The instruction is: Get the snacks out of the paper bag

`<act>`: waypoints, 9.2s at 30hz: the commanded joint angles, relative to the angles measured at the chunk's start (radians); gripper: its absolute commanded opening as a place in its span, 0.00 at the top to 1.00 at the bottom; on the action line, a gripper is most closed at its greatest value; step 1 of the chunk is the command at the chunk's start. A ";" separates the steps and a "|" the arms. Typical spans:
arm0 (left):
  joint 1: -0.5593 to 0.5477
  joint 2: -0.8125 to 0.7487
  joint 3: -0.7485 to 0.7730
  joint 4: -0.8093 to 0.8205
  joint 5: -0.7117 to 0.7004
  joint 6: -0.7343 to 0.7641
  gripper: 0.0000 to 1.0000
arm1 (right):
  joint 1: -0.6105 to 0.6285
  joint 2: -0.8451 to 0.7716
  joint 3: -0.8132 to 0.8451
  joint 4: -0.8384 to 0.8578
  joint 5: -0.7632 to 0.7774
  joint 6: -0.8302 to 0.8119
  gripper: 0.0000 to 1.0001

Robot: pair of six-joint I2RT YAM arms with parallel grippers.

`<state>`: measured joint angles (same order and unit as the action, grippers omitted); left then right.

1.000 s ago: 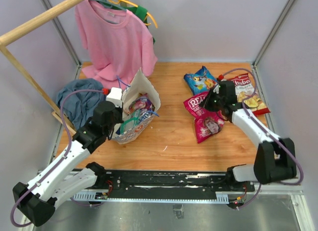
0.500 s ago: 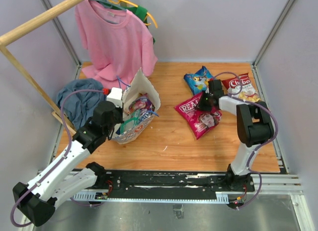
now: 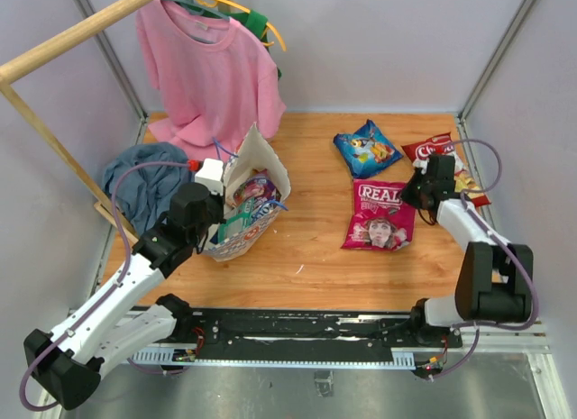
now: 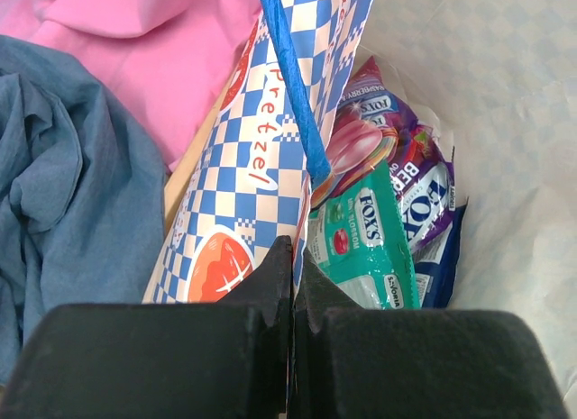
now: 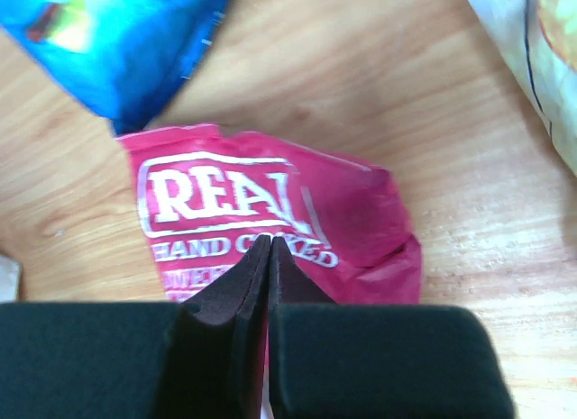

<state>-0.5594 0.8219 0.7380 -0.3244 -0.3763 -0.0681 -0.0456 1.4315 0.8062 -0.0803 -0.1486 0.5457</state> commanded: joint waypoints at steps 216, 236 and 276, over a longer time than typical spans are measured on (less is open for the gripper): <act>-0.436 1.215 0.410 0.871 0.427 0.017 0.72 | 0.246 -0.056 0.139 -0.341 0.136 0.079 0.82; -0.399 1.216 0.368 0.862 0.410 -0.041 0.73 | 0.086 -0.474 -0.044 -0.434 -0.027 -0.059 0.83; -0.399 1.221 0.344 0.838 0.390 -0.043 0.73 | 0.262 -0.116 0.119 -0.311 0.061 -0.016 0.74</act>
<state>-0.9680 2.0438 1.1145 0.5755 0.0360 -0.1032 0.2134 1.2770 0.8963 -0.4141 -0.1051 0.5442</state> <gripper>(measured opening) 0.300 0.256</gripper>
